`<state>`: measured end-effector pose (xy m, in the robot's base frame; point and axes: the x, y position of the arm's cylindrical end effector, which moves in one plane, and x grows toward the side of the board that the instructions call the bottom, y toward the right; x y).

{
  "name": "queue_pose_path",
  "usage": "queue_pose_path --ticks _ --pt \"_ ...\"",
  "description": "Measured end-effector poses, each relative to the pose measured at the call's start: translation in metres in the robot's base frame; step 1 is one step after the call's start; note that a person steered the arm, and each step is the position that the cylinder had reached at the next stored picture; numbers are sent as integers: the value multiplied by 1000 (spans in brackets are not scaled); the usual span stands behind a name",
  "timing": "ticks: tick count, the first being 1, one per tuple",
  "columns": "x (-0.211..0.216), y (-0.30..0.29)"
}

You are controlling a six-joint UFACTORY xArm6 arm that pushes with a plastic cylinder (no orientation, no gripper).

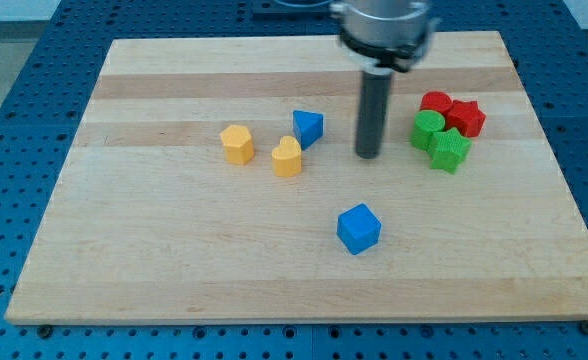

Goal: Push the blue cube below the yellow heart

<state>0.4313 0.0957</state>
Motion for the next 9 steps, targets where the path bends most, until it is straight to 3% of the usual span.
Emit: queue_pose_path --ticks 1,2,5,7,9 --pt "60 40" --pt "113 31" --pt "107 -40" --pt "96 -55" --pt "136 -51"
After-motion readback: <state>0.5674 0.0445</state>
